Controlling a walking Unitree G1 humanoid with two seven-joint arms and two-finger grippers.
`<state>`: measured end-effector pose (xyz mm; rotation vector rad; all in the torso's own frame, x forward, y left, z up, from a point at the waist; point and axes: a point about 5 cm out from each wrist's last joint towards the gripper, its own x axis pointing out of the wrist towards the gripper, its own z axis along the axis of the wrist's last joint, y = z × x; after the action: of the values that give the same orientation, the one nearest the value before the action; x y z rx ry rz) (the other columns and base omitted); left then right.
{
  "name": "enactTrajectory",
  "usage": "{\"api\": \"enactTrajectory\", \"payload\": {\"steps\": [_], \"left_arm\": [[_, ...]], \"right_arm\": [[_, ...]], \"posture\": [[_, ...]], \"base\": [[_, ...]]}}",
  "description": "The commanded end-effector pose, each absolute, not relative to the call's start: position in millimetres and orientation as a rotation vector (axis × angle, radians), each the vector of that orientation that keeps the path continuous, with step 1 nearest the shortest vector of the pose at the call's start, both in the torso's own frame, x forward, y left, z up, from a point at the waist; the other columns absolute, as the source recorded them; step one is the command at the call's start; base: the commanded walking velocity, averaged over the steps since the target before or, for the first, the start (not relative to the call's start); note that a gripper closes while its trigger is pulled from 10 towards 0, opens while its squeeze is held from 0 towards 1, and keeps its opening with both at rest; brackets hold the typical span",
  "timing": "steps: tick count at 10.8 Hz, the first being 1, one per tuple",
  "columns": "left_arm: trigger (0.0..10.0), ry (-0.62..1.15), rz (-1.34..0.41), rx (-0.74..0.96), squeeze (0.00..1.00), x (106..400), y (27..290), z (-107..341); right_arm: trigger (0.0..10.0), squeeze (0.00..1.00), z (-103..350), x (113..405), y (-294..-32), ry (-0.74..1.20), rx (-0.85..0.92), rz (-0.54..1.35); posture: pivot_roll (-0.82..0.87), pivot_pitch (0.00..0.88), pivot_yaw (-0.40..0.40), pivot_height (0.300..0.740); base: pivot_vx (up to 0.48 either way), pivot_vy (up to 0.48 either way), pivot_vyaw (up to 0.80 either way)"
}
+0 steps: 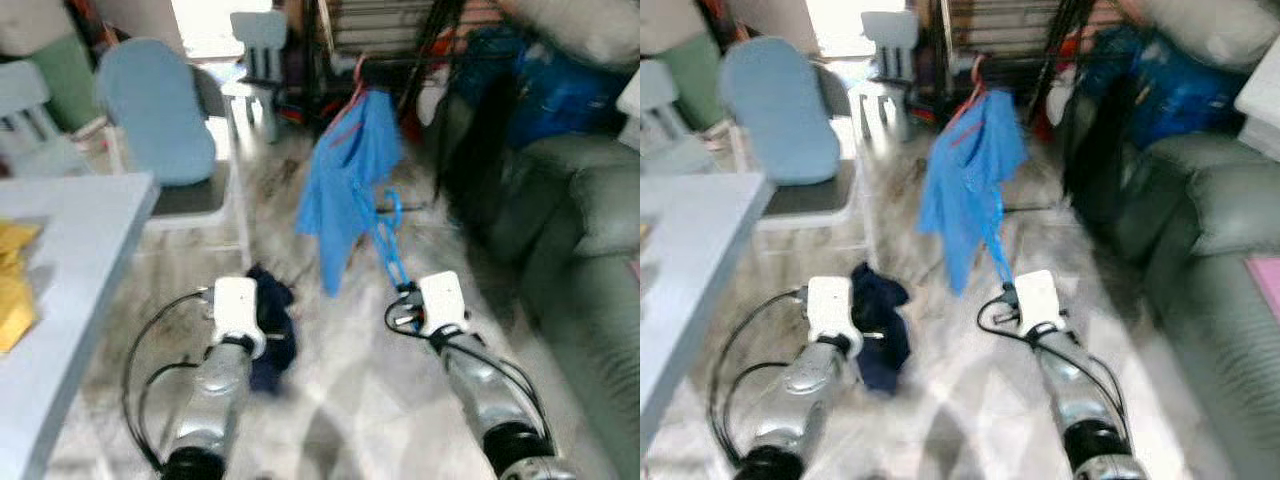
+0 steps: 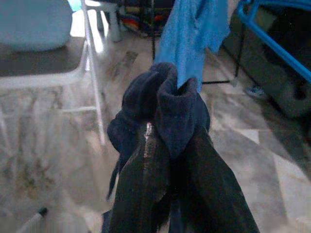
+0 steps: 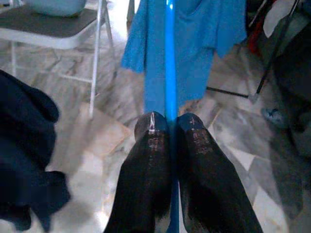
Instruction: Hang hanger
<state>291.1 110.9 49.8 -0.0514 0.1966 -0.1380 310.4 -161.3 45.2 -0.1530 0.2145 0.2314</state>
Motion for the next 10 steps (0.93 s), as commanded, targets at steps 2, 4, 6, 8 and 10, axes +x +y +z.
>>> {"api": "enactTrajectory", "payload": {"steps": [2, 4, 6, 8, 10], "left_arm": [[10.0, 0.175, -0.159, -0.041, 0.00, 293.3, 108.1, 55.9], [10.0, 0.169, -0.167, -0.034, 0.00, 293.1, 108.1, 56.6], [10.0, 0.146, -0.194, -0.050, 0.00, 292.3, 109.0, 58.9], [10.0, 0.142, -0.232, -0.063, 0.00, 289.2, 105.7, 59.5], [10.0, 0.141, -0.242, -0.072, 0.00, 289.0, 105.1, 59.6]], "right_arm": [[10.0, 0.00, 46.2, 311.1, -160.6, 0.211, -0.149, 0.226], [10.0, 0.00, 46.1, 311.5, -159.3, 0.212, -0.150, 0.226], [10.0, 0.00, 45.7, 311.7, -158.9, 0.214, -0.151, 0.223], [10.0, 0.00, 44.5, 311.4, -159.7, 0.220, -0.154, 0.219], [10.0, 0.00, 44.7, 311.8, -159.5, 0.221, -0.157, 0.218]], "posture": [[-0.09, 0.000, 0.038, 0.740], [-0.08, 0.000, 0.041, 0.740], [-0.08, 0.000, 0.042, 0.740], [-0.08, 0.000, 0.040, 0.740], [-0.08, 0.000, 0.038, 0.740]], "base": [[-0.324, 0.000, 0.00], [-0.163, 0.000, 0.00], [0.000, 0.000, 0.00], [0.000, -0.201, 0.00], [0.000, -0.399, 0.00]]}}
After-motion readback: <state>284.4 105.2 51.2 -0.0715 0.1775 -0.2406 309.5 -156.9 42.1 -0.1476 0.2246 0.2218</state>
